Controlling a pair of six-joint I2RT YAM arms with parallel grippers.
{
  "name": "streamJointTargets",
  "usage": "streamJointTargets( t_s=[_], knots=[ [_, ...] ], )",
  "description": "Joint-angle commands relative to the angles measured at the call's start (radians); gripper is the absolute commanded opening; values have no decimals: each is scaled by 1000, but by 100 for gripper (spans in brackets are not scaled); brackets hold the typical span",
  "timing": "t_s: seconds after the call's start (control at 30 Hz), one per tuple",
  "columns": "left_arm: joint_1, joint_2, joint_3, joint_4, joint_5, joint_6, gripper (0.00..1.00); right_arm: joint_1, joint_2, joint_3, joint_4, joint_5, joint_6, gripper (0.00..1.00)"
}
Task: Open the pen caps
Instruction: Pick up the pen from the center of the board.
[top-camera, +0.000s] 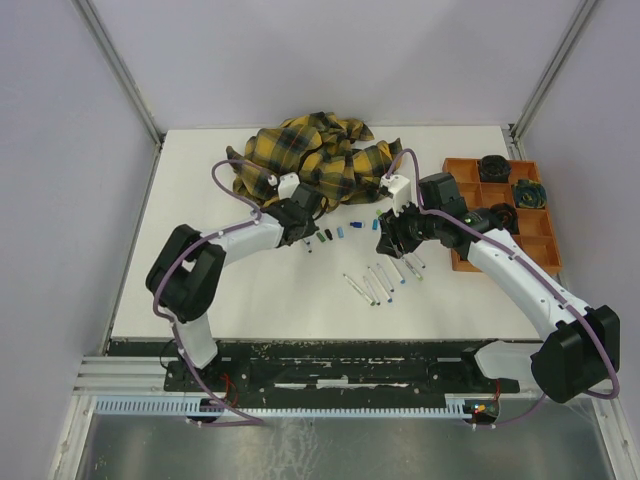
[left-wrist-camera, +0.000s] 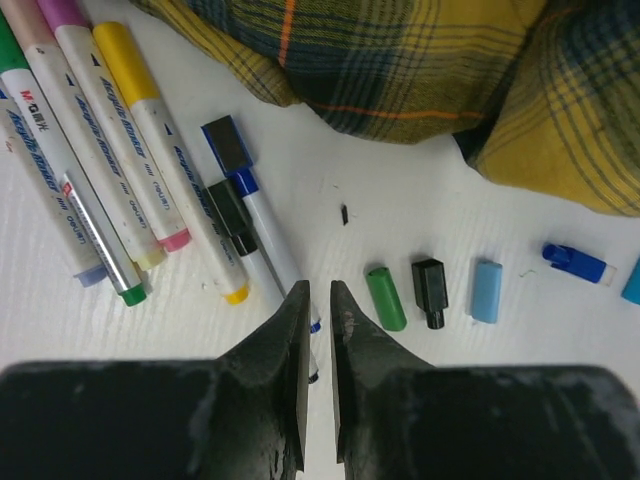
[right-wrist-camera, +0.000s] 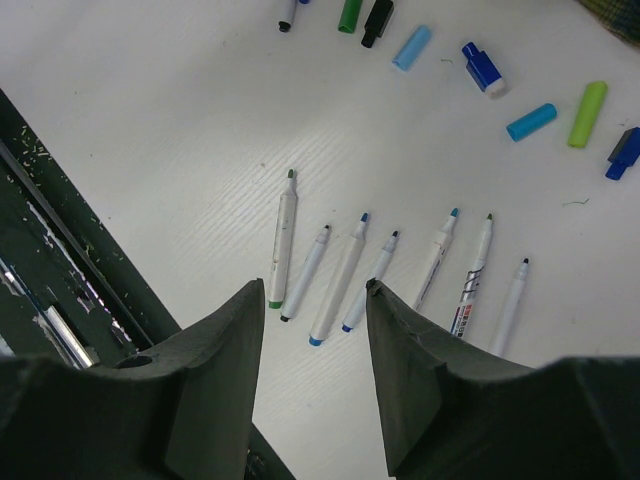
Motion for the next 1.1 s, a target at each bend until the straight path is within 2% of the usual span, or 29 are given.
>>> streamJointTargets(
  t_s=[0.0, 0.27, 0.8, 1.07],
  knots=[
    [15, 37, 66, -56, -57, 31, 19, -3, -25, 3, 26, -17, -12, 53],
    [27, 115, 131, -101, -49, 18, 20, -5, -31, 2, 26, -18, -12, 53],
    [30, 151, 131, -113, -37, -16, 23, -6, -34, 1, 28, -19, -12, 53],
    [30, 178, 155, -175, -59, -29, 24, -8, -38, -1, 31, -19, -10, 53]
  ],
)
